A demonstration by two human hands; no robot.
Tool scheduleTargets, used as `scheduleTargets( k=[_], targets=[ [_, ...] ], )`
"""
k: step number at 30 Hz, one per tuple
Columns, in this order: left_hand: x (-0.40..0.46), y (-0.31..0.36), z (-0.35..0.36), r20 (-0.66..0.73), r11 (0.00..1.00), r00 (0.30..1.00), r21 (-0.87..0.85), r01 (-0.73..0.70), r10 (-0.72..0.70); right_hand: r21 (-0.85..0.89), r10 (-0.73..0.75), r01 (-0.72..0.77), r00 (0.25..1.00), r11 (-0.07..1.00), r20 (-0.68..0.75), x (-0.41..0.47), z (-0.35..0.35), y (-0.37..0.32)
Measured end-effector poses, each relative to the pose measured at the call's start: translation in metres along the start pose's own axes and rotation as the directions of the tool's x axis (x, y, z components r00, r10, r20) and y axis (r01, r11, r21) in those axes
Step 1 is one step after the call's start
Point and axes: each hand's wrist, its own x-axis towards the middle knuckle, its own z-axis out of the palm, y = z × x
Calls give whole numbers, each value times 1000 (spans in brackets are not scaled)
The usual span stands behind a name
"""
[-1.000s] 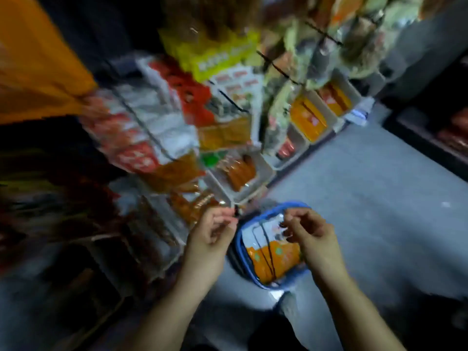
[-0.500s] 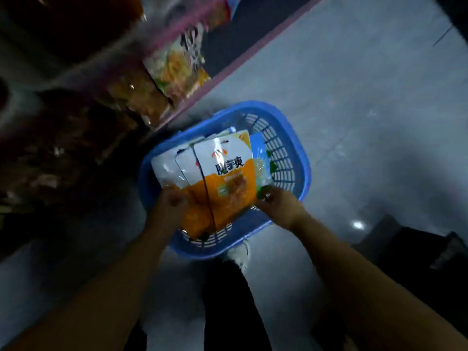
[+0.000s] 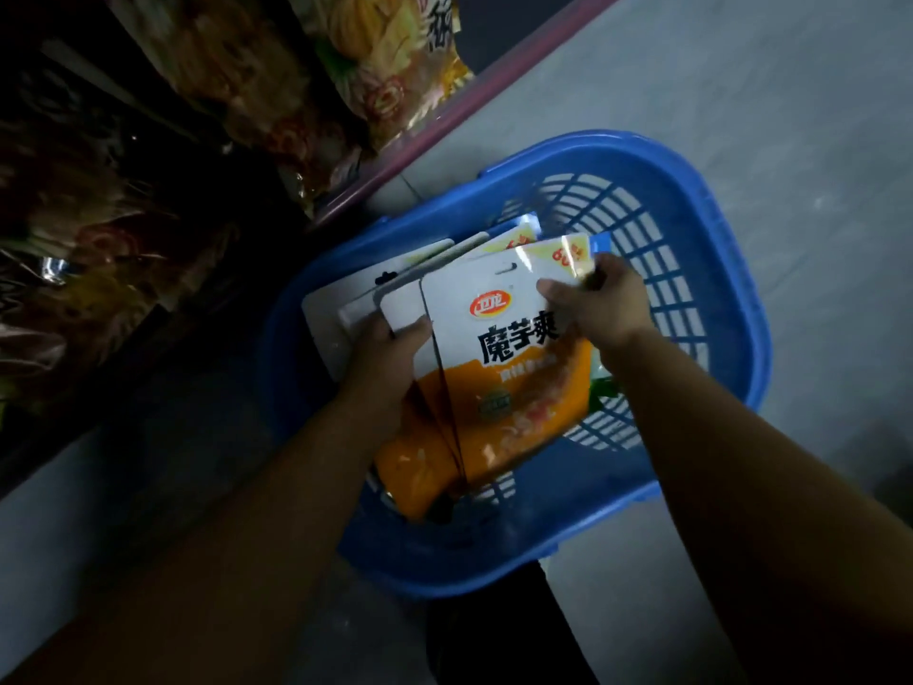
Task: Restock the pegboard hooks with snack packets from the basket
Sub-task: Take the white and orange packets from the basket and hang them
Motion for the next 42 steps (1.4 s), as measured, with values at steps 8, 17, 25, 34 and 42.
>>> scheduleTargets(
  k=[8,17,25,34,42],
  targets=[
    [-114,27,-34,4,993,999,-111,-35,36,137,36,-83,949,987,314,-140,-60,-20],
    [-320,177,-81,-198,932,919,-55,-358,341,324,-196,131,964,937,178,-313,-140,-191],
    [-537,302,-159,-471,678,621,-62,-732,627,409,-547,442,817,798,184,-461,-179,-385],
    [-688,386,-287,-589,348,167,209,-914,791,365,-841,758,483,540,242,-593,-140,-526],
    [-724,423,-367,-589,173,77,108,-979,805,434,-930,823,313,366,190,-650,-70,-584]
  ],
)
